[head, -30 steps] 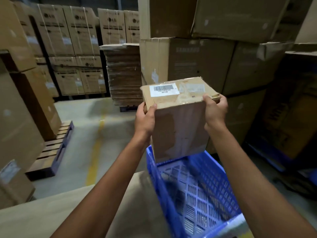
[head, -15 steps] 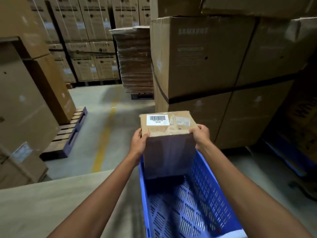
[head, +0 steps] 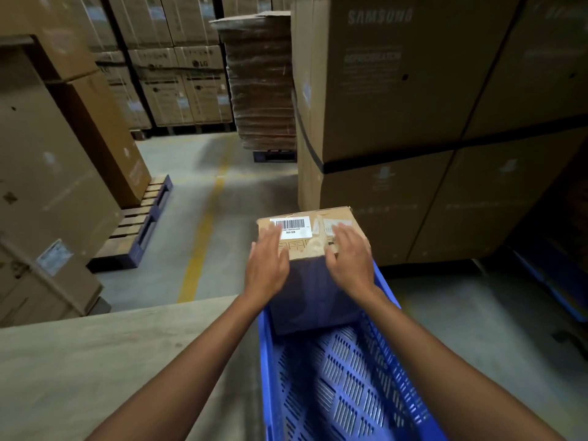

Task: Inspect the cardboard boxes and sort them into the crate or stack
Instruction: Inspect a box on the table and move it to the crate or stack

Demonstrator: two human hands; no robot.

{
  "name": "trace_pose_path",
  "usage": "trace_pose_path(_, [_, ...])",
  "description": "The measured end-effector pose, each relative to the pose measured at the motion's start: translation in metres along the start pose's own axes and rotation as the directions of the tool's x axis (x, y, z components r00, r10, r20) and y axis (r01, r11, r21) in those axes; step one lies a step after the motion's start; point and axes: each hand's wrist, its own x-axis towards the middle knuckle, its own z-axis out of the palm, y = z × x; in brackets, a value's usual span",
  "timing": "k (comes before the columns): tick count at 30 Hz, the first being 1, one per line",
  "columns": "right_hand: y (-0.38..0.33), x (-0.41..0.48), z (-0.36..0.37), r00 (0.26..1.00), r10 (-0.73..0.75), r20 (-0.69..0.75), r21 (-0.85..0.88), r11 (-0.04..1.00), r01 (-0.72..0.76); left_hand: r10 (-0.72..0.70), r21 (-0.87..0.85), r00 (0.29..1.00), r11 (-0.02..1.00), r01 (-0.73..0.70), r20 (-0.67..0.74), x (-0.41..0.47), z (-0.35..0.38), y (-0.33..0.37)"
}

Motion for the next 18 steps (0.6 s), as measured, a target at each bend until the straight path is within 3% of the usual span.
trace_pose_path(4, [0.004, -0.027, 0.016, 0.983, -0.134, 0.123, -0.292, 0.942, 0.165, 0.02, 0.333, 0.98, 0.939, -0.087, 0.2, -0.005, 0.012, -0.002])
trace_pose_path(8, [-0.002, -0.026, 0.007, 0.969, -0.065, 0.237, -0.357, 0.922, 0.149, -0.002, 0.402, 0.958, 0.908, -0.119, 0.288, -0.003, 0.008, -0.003])
trace_pose_path(11, [-0.017, -0.033, -0.008, 0.975, 0.012, 0.221, -0.338, 0.939, 0.065, 0.059, 0.383, 0.949, 0.906, -0.181, 0.309, -0.008, -0.003, 0.002])
trace_pose_path(14, [-0.032, -0.065, -0.027, 0.994, 0.022, 0.109, -0.245, 0.969, 0.005, 0.244, 0.286, 0.943, 0.909, -0.304, 0.227, -0.027, -0.02, 0.011])
trace_pose_path(18, [-0.046, -0.127, -0.049, 0.99, 0.127, -0.064, -0.123, 0.983, -0.134, 0.417, 0.1, 0.88, 0.889, -0.447, 0.227, -0.066, -0.03, 0.029])
